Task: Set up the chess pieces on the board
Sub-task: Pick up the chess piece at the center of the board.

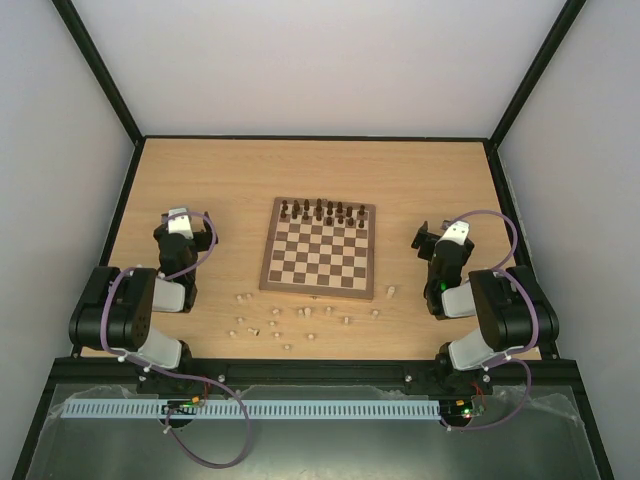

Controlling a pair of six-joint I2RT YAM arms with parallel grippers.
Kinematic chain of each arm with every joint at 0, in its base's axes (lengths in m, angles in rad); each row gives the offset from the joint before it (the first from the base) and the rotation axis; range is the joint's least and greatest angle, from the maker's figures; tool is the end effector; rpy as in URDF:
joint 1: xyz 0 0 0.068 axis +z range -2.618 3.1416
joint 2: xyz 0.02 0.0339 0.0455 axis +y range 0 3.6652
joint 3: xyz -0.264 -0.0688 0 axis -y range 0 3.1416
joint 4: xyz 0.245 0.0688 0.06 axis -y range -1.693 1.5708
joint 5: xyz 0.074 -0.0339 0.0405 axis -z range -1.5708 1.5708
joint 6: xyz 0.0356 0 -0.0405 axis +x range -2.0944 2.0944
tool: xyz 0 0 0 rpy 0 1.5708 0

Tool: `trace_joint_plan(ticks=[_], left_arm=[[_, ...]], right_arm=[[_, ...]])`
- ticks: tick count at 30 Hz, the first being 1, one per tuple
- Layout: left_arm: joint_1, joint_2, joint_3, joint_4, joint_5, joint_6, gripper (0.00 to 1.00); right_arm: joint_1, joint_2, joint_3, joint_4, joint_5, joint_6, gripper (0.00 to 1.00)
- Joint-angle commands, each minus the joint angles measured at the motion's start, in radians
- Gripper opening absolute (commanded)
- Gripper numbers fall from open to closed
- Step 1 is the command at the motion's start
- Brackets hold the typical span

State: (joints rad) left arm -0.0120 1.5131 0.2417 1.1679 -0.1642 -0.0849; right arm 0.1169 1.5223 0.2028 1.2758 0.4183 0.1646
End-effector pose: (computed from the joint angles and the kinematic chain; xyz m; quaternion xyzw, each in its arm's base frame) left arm 0.2430 0.0029 0.1494 -0.0819 0.7377 0.0285 0.6695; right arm 0.2328 0.0128 0.1502 0.1604 0.7030 -0.0536 0.6908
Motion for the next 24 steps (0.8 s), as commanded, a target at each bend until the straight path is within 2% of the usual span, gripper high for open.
trace_joint_plan(ticks=[1,4,8,12,13,16,21,24], left_arm=[[0.001,0.009,0.011,0.039,0.008,0.008,0.99],[0.0,0.007,0.008,0.041,0.008,0.01,0.99],[-0.001,-0.014,0.052,-0.051,0.001,0.008,0.99],[-0.033,-0.052,0.168,-0.283,-0.046,0.018,0.99],[-0.048,-0.071,0.213,-0.368,-0.053,0.027,0.99],[-0.09,-0.141,0.253,-0.445,-0.055,0.027,0.99],[-0.186,-0.247,0.341,-0.569,-0.027,-0.007,0.99],[-0.268,-0.301,0.412,-0.65,-0.028,-0.007,0.99]], right_arm=[[-0.004,-0.002,0.006,0.014,0.01,0.006,0.99],[-0.005,-0.001,0.006,0.013,0.01,0.006,0.99],[-0.004,-0.004,0.002,0.017,0.01,0.006,0.99],[-0.003,-0.078,0.02,-0.076,0.015,0.004,0.99],[-0.002,-0.125,0.067,-0.192,0.014,0.014,0.98],[-0.002,-0.232,0.264,-0.634,0.051,0.156,0.99],[-0.002,-0.355,0.452,-0.945,-0.229,0.353,0.99],[0.001,-0.377,0.562,-1.014,-0.449,0.425,0.99]])
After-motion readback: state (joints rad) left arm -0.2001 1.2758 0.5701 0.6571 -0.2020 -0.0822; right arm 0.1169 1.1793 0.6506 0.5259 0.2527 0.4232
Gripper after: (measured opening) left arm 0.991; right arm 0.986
